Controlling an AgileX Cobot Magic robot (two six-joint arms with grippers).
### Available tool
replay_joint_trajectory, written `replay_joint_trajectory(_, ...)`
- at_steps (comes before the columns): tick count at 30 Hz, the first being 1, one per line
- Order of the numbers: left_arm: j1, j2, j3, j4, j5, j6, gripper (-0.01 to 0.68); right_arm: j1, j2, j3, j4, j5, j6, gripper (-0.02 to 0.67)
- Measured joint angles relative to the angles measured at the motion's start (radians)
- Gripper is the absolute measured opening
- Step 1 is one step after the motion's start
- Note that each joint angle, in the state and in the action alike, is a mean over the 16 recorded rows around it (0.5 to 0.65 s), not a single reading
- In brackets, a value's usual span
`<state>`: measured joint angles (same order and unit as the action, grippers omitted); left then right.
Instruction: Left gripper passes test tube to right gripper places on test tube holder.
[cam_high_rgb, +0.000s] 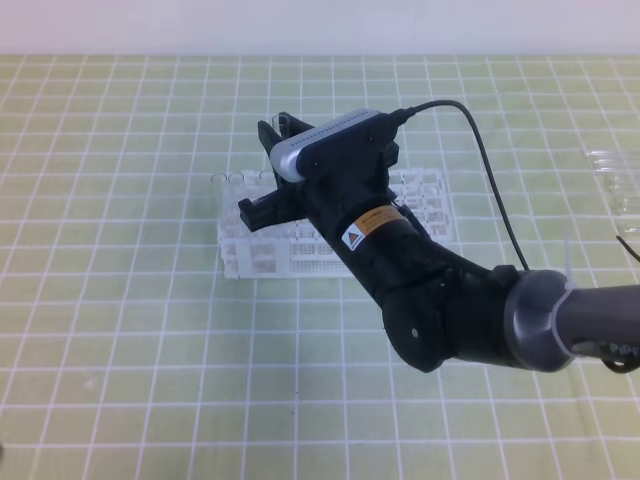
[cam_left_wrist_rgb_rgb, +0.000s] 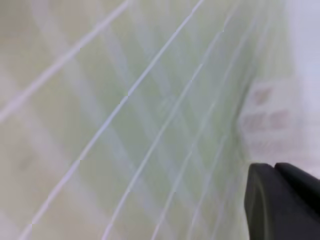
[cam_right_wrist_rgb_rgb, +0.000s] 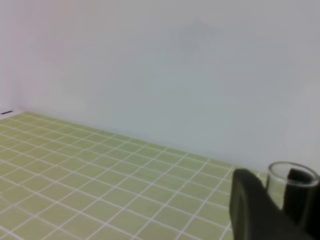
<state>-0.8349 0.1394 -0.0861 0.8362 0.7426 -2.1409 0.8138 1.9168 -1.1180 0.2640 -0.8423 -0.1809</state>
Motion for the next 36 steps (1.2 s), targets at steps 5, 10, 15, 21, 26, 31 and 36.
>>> replay_joint_trajectory(5, 0.078, -0.06, 0.0, 0.159, -0.037, -0.017, -0.002, 0.0, 0.001, 0.0, -0.001, -0.002, 0.007, 0.099)
replay_joint_trajectory(10, 0.189, -0.115, 0.0, 0.312, -0.097, -0.02, -0.002, 0.0, 0.002, 0.0, -0.001, -0.002, 0.009, 0.098)
replay_joint_trajectory(15, 0.319, -0.152, 0.0, 0.388, -0.154, 0.072, -0.002, 0.0, 0.002, 0.0, -0.001, -0.003, 0.009, 0.098)
replay_joint_trajectory(21, 0.433, -0.166, 0.0, 0.401, -0.193, 0.316, -0.002, 0.0, 0.002, 0.0, -0.001, -0.004, 0.009, 0.098)
replay_joint_trajectory(26, 0.489, -0.168, 0.0, 0.415, -0.21, 0.58, -0.002, 0.0, 0.002, 0.0, -0.001, -0.005, 0.009, 0.098)
replay_joint_trajectory(31, 0.506, -0.164, 0.0, 0.428, -0.223, 0.722, -0.002, 0.0, 0.002, 0.0, -0.001, -0.006, 0.005, 0.098)
replay_joint_trajectory(36, 0.508, -0.164, 0.0, 0.448, -0.241, 0.704, -0.002, 0.0, 0.004, 0.0, -0.001, -0.007, -0.004, 0.098)
